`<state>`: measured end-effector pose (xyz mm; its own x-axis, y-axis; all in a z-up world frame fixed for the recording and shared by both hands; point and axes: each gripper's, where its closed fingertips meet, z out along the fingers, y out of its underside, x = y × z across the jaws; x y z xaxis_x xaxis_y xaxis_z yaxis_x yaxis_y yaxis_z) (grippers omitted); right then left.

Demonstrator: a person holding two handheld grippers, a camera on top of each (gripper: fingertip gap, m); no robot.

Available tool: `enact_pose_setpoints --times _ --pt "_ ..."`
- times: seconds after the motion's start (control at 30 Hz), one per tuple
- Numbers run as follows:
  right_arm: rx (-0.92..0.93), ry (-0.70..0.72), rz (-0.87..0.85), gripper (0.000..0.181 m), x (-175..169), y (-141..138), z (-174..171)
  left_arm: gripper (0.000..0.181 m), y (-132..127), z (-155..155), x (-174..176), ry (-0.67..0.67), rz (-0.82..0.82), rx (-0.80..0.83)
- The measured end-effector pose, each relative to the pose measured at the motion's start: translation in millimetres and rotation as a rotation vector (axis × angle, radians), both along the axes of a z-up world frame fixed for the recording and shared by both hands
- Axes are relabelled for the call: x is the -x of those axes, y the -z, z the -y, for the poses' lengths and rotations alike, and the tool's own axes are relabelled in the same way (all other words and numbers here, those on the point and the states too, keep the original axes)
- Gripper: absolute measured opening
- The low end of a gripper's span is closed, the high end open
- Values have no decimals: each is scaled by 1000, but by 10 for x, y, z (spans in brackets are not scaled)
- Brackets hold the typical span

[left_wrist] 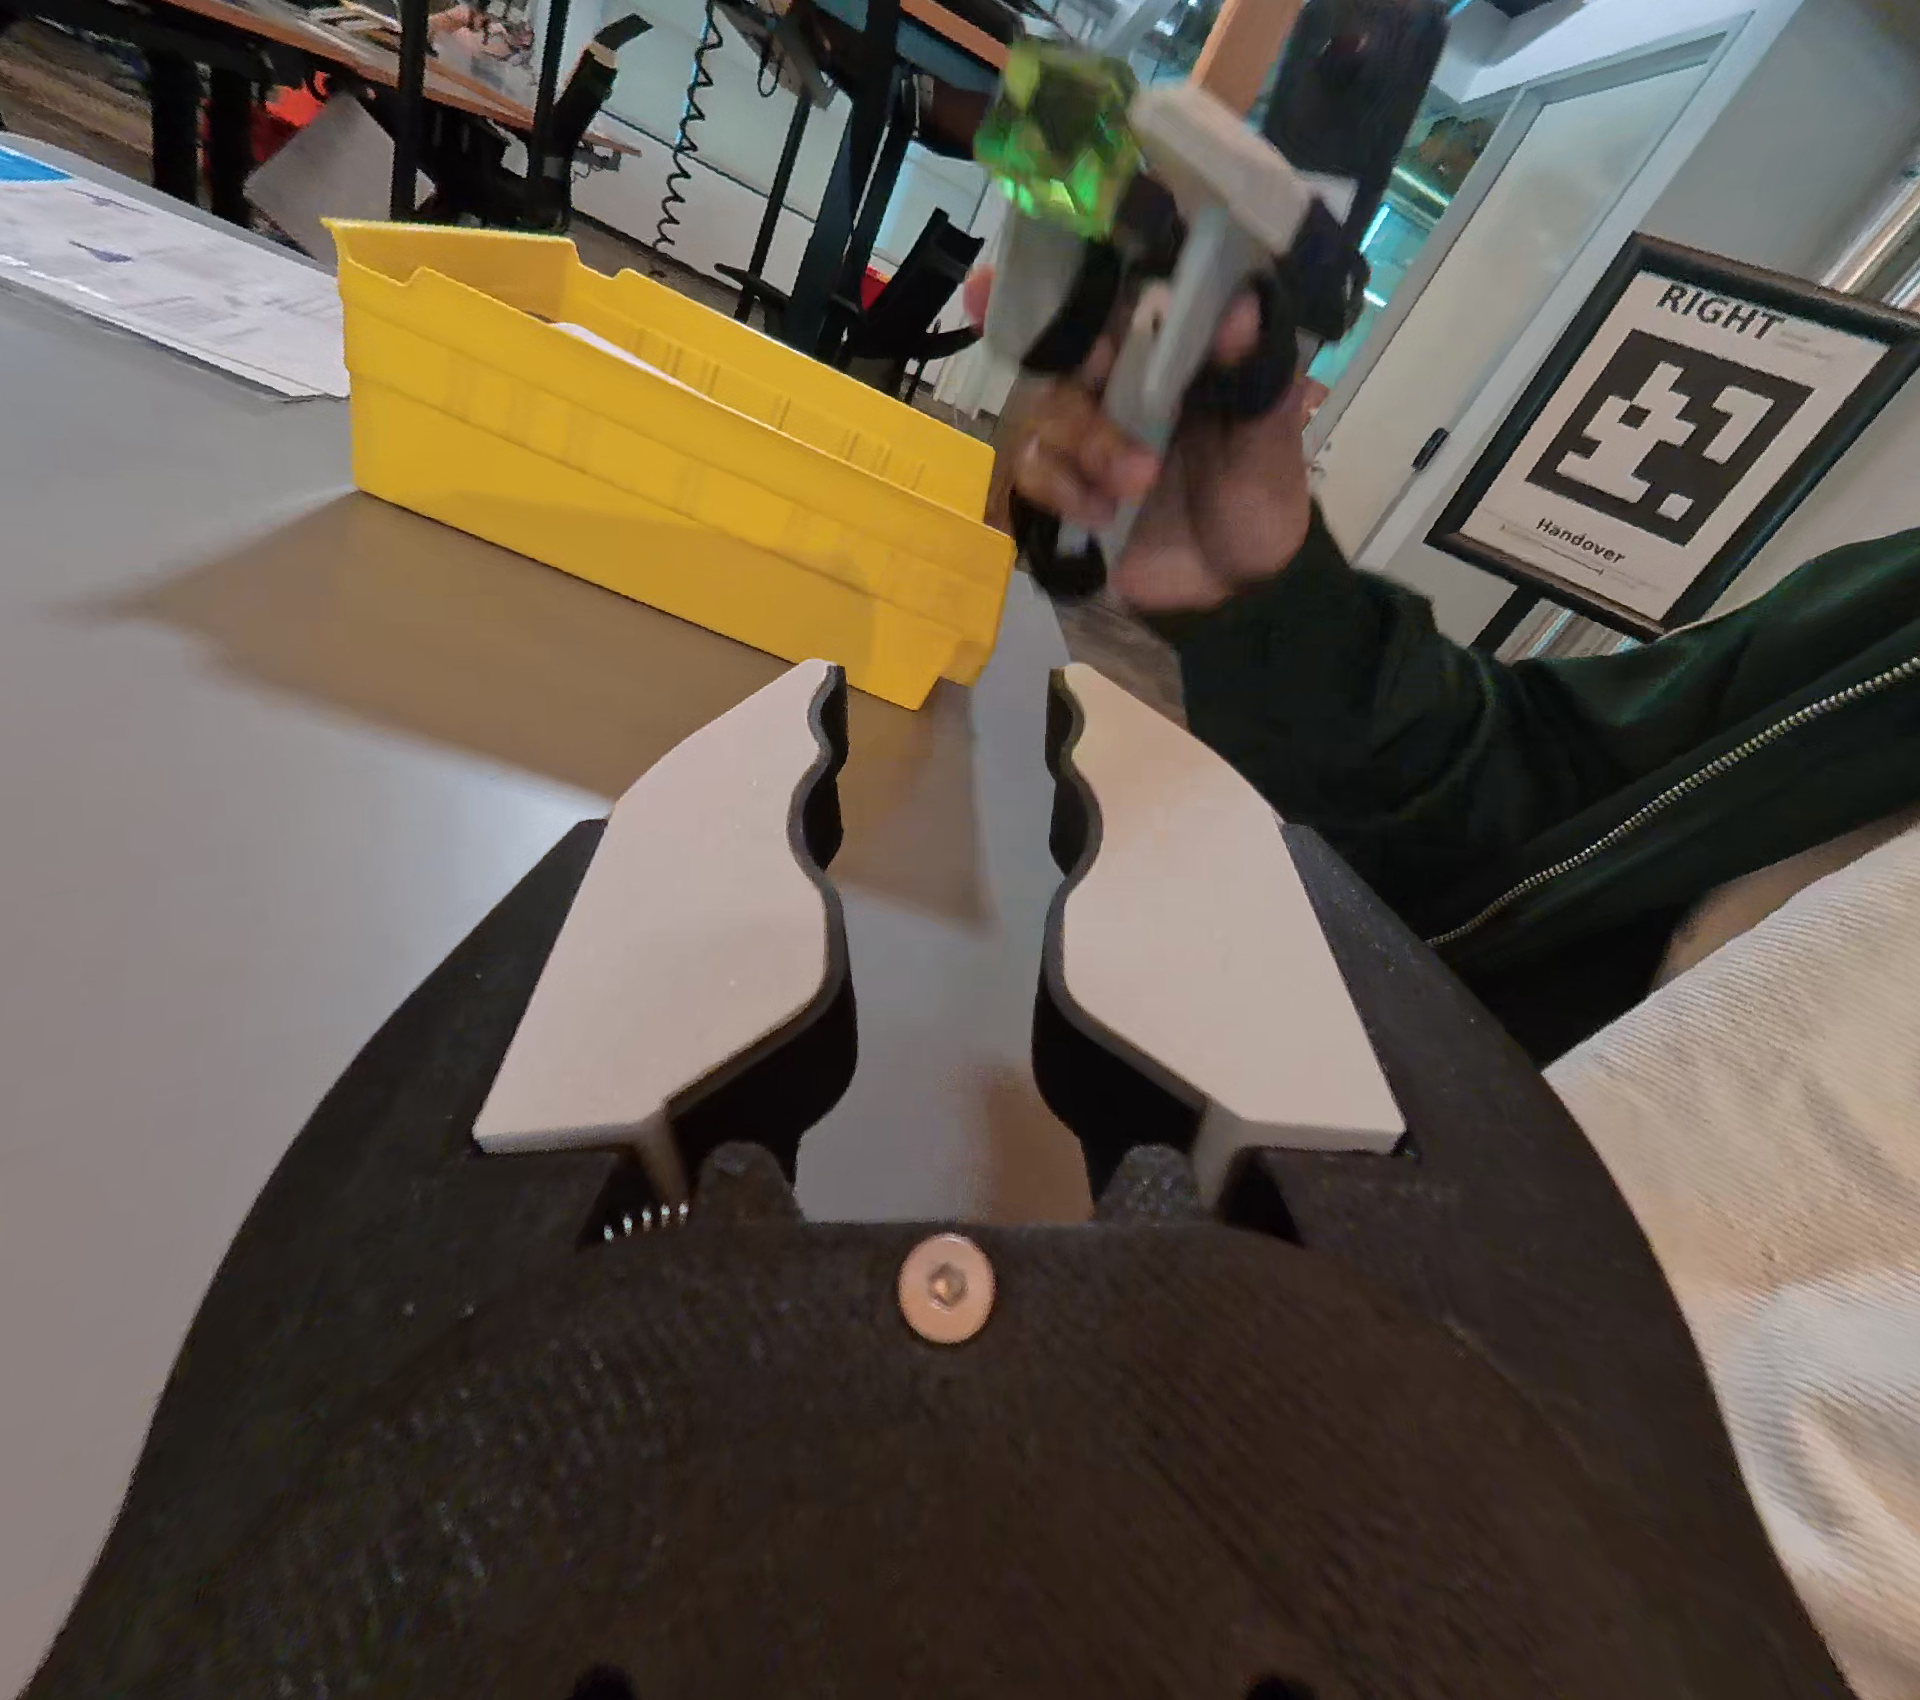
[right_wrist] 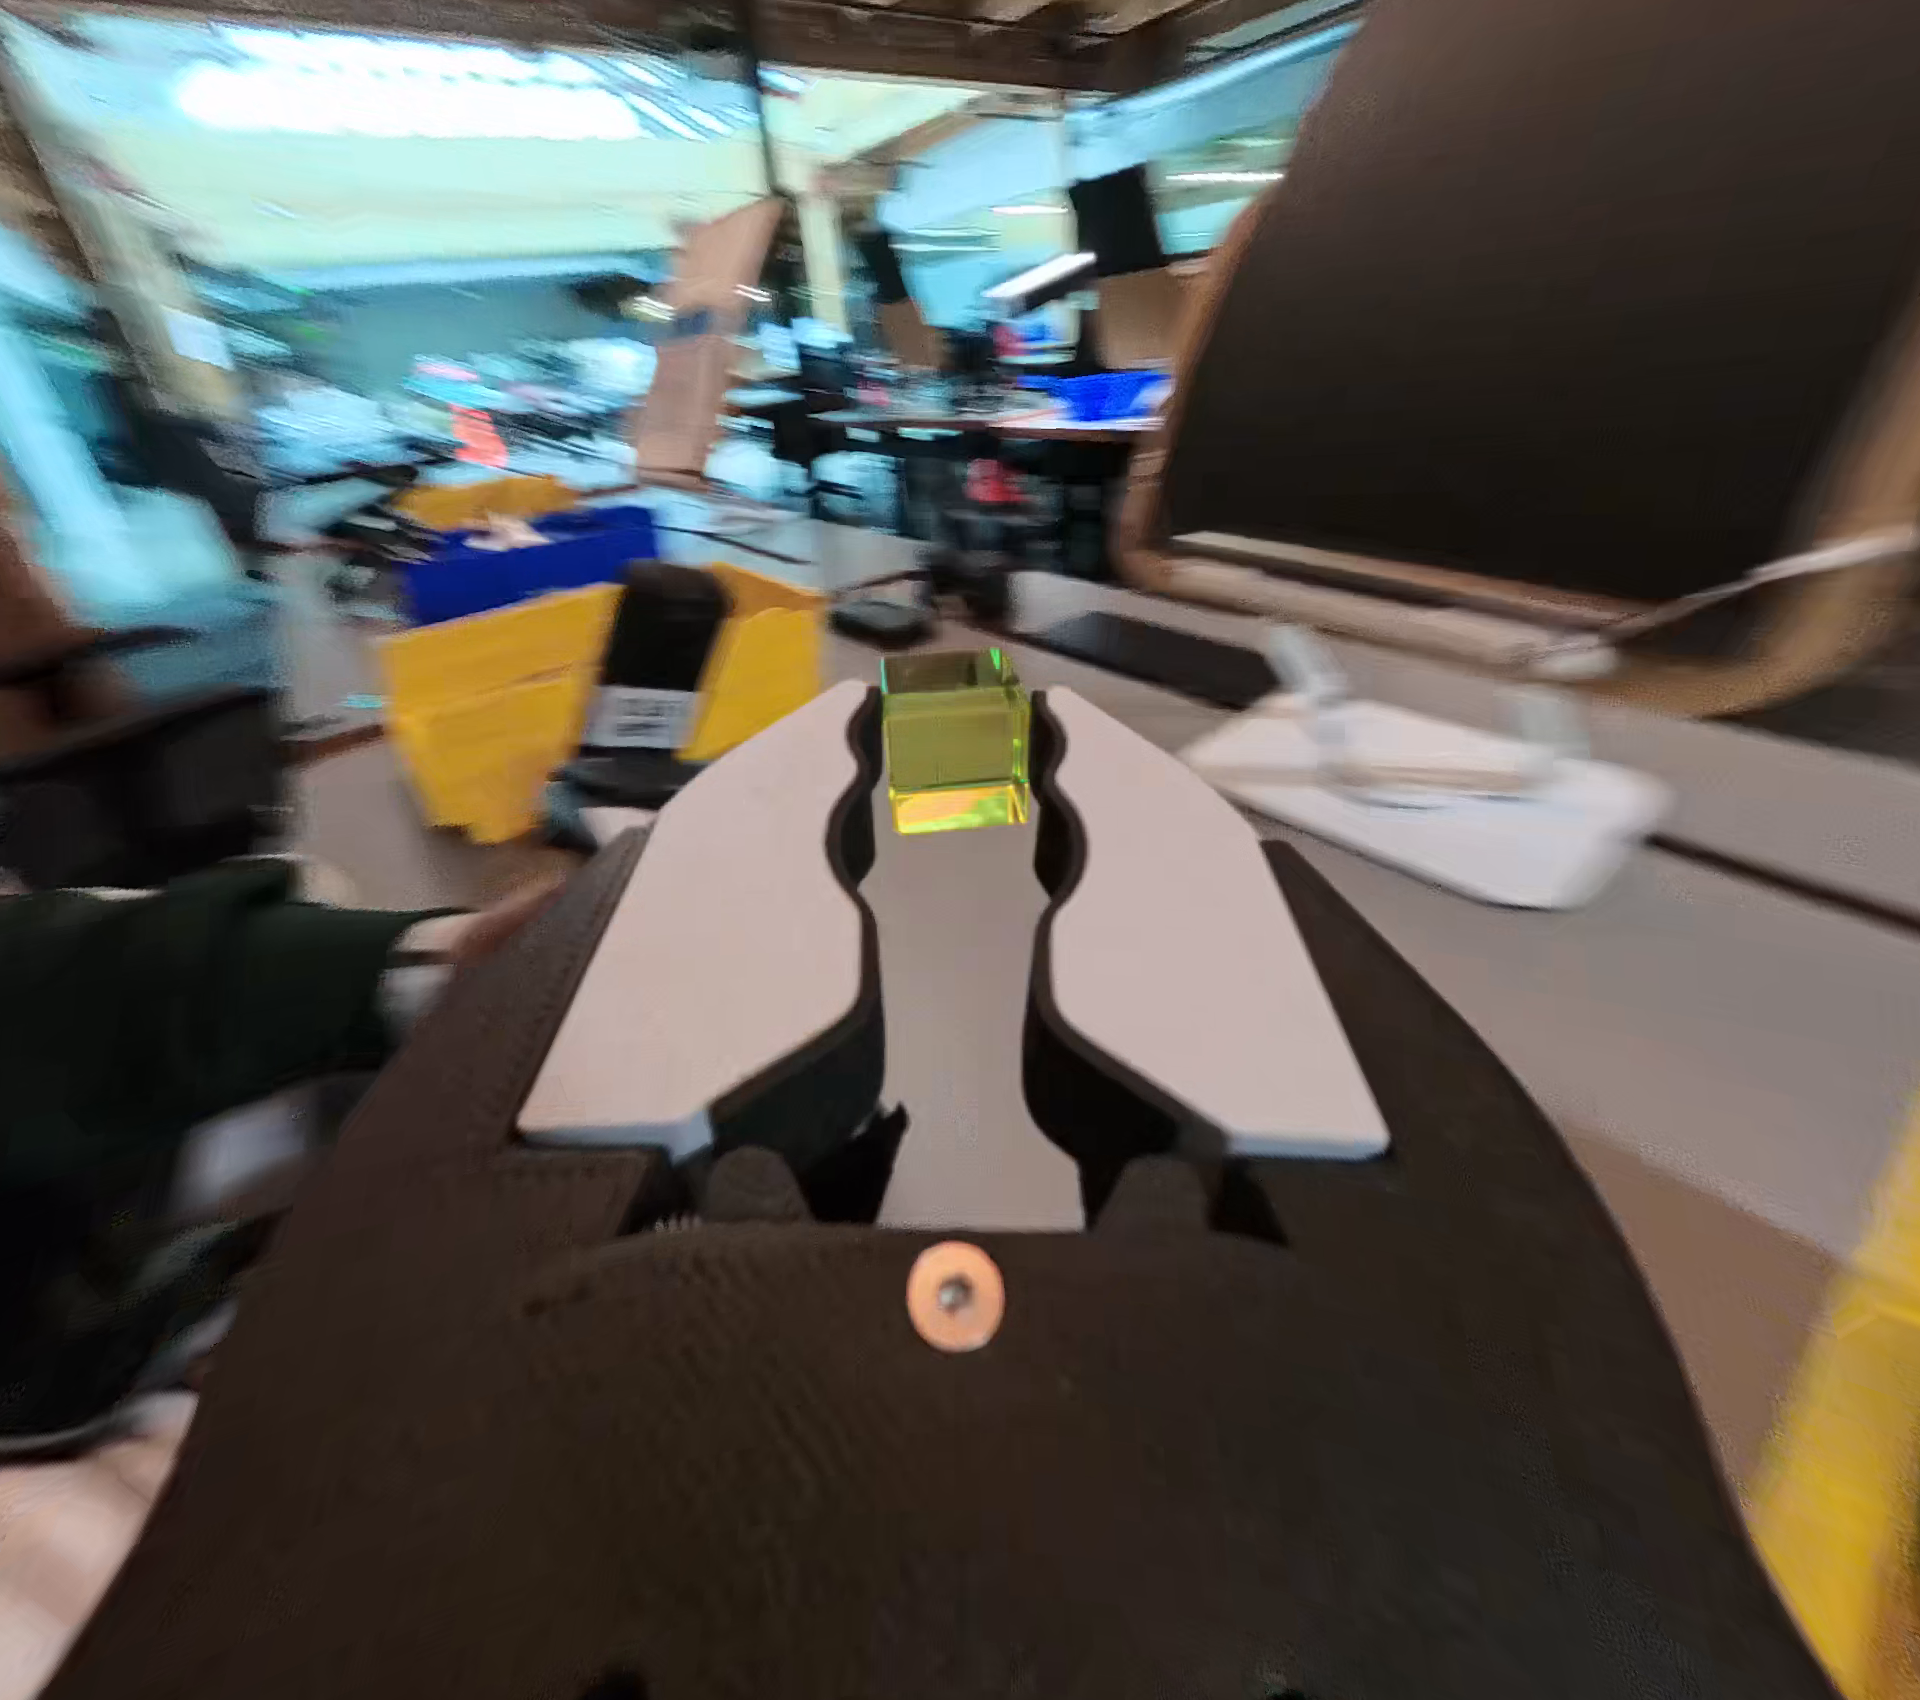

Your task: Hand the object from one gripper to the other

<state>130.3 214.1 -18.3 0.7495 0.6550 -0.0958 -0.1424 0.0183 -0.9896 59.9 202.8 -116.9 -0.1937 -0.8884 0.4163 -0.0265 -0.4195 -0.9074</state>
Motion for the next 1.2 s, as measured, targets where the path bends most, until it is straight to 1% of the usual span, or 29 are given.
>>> enact_pose_setpoints --times 0.03,0.07,0.1,0.13,0.2,0.23,0.3,0.33,0.4,0.5,0.6,0.67,0.7,0.73,0.77,0.83,0.9,0.97,1.03,1.1,1.17,1.2 --pt "-3 112 74 27 -300 -98 -27 39 -10 9 4 -1 0 -17" --pt "28 218 144 27 -625 -129 -57 40 -31 19 4 -4 8 -36" --pt "91 306 193 27 -956 -89 -80 40 -53 27 5 -12 15 -57" --pt "165 392 220 27 -1298 12 -98 40 -68 35 4 -22 19 -81" --pt "290 569 241 27 -1955 334 -110 38 -53 58 -1 -31 3 -128" --pt "368 635 252 27 -2214 544 -101 36 -46 55 -3 -48 -3 -152" --pt "496 728 336 27 -2562 924 -65 32 -16 43 -7 -87 -22 -208" --pt "543 755 376 27 -2659 1060 -51 31 1 49 -10 -94 -33 -234" --pt "588 778 413 27 -2748 1209 -64 21 32 81 -18 -82 -52 -266" --pt "630 806 431 27 -2833 1316 -116 9 71 72 -18 -98 -62 -286" --pt "698 844 477 27 -2957 1454 -121 4 121 39 3 -125 -83 -302" --pt "741 853 478 28 -3024 1540 -119 3 154 34 29 -138 -100 -315" --pt "730 860 464 32 -3050 1528 -135 3 170 35 48 -146 -110 -317" --pt "710 864 442 37 -3064 1480 -157 2 190 38 73 -155 -120 -321" --pt "689 864 417 36 -3067 1405 -183 2 216 45 104 -163 -130 -333" --pt "624 867 365 40 -3054 1181 -258 2 261 21 175 -193 -161 -361" --pt "526 848 332 42 -2955 884 -346 3 227 10 250 -211 -162 -353" --pt "402 806 311 43 -2749 522 -437 3 190 12 334 -218 -153 -305" --pt "271 727 271 43 -2398 139 -524 3 192 -41 439 -266 -156 -275" --pt "156 593 212 45 -1894 -183 -594 8 194 -96 548 -316 -159 -258" --pt "84 418 139 47 -1287 -383 -636 11 184 -128 654 -360 -162 -251" --pt "58 322 100 49 -960 -434 -645 11 182 -141 708 -386 -167 -253"
